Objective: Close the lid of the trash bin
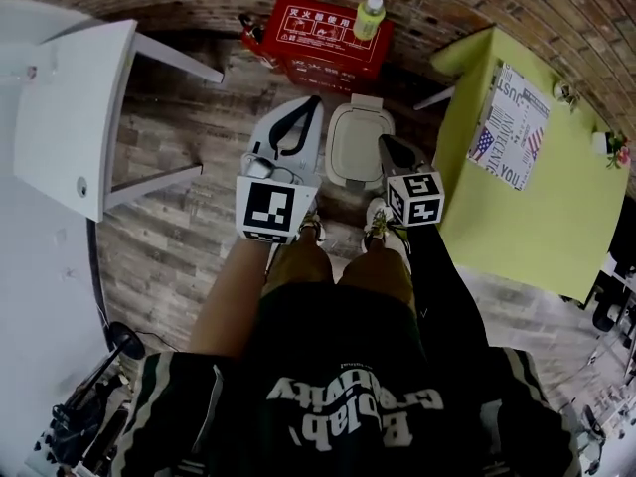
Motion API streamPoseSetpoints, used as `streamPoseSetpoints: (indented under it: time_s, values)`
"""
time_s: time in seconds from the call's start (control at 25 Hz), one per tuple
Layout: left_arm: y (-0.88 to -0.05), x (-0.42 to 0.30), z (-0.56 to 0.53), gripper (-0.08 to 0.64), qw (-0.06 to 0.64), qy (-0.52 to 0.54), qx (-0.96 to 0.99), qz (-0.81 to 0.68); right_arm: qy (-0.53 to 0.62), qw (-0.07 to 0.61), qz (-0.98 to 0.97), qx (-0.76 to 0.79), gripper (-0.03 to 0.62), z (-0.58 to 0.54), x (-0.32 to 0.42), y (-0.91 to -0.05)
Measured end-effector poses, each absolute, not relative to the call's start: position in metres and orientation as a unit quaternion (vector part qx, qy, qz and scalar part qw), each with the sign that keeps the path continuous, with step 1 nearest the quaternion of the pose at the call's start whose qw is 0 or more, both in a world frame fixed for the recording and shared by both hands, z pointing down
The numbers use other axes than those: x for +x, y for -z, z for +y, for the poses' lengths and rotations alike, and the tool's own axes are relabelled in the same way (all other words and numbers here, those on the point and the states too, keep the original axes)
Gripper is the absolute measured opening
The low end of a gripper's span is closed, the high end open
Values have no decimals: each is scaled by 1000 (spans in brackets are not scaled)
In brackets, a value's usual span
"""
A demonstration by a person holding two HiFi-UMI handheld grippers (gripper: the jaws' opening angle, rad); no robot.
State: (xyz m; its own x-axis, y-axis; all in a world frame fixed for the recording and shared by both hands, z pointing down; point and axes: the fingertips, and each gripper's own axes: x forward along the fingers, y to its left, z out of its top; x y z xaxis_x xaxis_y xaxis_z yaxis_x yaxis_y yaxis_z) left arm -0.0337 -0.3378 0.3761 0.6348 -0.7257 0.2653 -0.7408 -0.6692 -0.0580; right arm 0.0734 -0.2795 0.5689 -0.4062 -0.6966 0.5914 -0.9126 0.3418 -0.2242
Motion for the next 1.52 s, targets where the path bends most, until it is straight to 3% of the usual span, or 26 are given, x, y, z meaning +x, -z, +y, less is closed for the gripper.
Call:
streamPoseSetpoints:
  time_s: [0.8,1.52]
  values:
    - [-296,-15,-299,6,-8,-118,891,-438,-106,92,-839,526,11,-279,101,-350]
    - [-244,31,-252,6,-53,-101,871,-478,-43,42,-872,486,11,-241,146,-283]
